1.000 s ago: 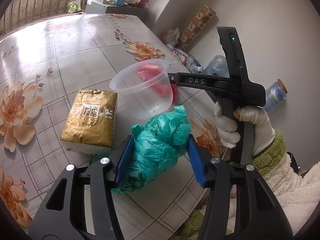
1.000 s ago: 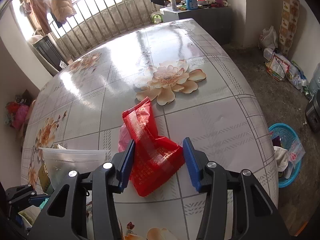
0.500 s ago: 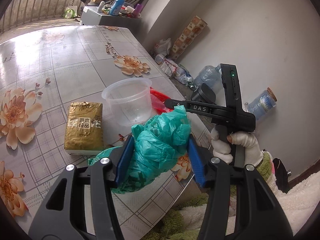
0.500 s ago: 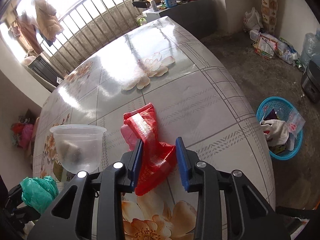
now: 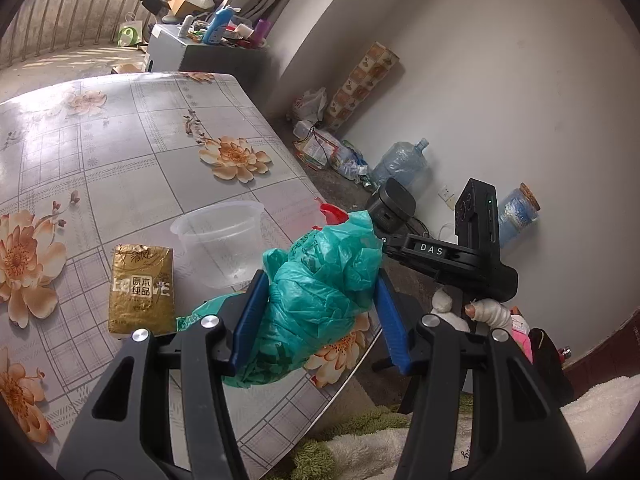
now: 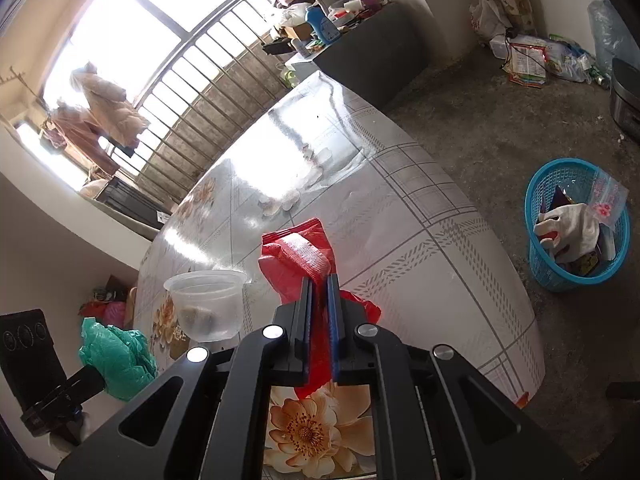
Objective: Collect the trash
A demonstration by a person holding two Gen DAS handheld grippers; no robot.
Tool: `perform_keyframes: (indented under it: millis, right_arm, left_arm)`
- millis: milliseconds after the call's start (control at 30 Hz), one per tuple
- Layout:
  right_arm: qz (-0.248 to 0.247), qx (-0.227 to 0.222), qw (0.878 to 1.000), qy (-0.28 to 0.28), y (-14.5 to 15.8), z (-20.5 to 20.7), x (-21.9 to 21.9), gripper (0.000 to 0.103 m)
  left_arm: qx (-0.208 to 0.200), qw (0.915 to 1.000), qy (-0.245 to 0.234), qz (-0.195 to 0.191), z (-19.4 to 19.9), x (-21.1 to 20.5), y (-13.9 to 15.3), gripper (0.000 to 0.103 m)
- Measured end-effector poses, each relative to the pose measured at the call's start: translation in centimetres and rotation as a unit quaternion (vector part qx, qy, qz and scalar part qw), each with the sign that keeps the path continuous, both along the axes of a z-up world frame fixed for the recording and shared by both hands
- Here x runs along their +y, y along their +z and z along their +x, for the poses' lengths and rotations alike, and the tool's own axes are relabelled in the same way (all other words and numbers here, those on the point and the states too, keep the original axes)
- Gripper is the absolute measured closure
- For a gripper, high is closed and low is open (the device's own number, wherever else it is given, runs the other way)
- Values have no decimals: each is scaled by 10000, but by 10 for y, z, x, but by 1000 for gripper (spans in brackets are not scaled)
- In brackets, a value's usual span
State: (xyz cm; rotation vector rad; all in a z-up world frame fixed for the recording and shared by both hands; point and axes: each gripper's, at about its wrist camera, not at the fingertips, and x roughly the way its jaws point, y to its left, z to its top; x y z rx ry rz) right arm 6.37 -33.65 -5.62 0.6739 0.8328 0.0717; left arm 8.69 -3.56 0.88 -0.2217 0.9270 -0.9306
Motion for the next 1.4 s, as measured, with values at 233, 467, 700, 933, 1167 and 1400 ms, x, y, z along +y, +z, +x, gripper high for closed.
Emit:
perform_keyframes:
  millis: [233,467,700,933,1167,1400]
  right_arm:
    - [376,-574,9962,-535,20,-41,-47,96]
    - [447,-801,9816,-1677,17,-92,-119,96]
    - [1144,-612,9487,-2882,-45,-118,-206,96]
    - [1654,12,9234,-3465,-137,-93,-271,96]
    - [1808,1131,9105,-3543,-248,-52,-312,81]
    - [1913,1540,8986,-3636,-285,-56,-313,66]
  left_arm:
    - [-131,9992,-363,-115,16,-50,25,53]
    - [-33,9936,-1132,-32,28,-161,34,53]
    - [225,9838,-1659,635,48,-316,-5,51]
    - [577,9622,-2051,1698,65,-446,-99,50]
    - [914,9377,-2071,2636,80,-508,-197,29]
    - [810,9490,-2009,2288,84,-501,-173,29]
